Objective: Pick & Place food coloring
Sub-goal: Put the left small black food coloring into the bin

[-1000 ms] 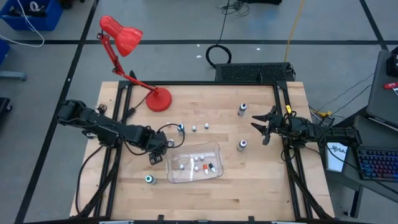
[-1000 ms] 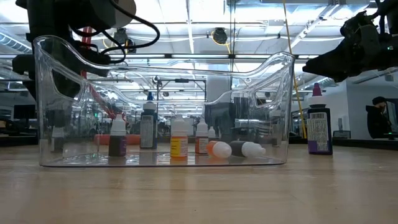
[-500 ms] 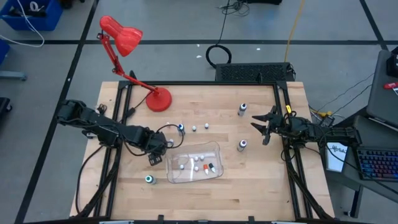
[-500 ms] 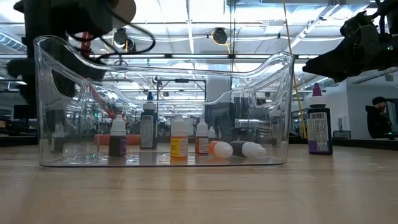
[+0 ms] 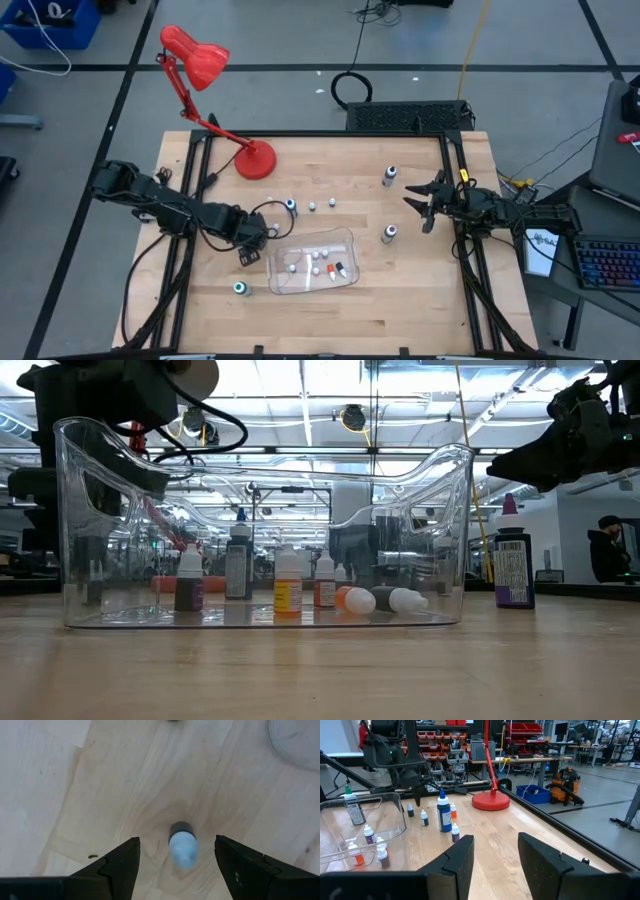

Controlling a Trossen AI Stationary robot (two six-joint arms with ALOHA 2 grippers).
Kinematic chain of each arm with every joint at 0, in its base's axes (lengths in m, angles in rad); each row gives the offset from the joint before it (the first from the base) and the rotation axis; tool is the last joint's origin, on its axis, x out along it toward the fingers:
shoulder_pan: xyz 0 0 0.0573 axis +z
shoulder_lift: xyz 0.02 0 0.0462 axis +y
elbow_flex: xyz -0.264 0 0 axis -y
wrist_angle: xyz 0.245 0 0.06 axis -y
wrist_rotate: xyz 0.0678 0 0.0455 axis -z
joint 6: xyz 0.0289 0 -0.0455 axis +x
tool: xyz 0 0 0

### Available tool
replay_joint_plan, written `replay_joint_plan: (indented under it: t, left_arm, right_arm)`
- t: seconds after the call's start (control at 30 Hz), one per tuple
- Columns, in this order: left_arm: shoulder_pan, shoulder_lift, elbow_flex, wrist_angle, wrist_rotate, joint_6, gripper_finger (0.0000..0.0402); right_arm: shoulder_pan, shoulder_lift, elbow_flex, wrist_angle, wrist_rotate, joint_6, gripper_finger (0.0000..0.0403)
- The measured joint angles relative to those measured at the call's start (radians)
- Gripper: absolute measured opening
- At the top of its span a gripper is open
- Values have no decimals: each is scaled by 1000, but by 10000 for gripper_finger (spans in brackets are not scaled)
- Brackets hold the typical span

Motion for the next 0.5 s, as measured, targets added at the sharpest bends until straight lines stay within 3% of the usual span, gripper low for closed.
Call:
replay_joint_plan:
  t: [0.33, 0.5]
  left_arm:
    - [0, 0, 0, 0, -1, 6, 251]
    - [0, 0, 0, -1, 2, 21, 195]
  right_arm:
    - [0, 0, 0, 0, 0, 0, 141]
    - [0, 0, 0, 0, 0, 0, 141]
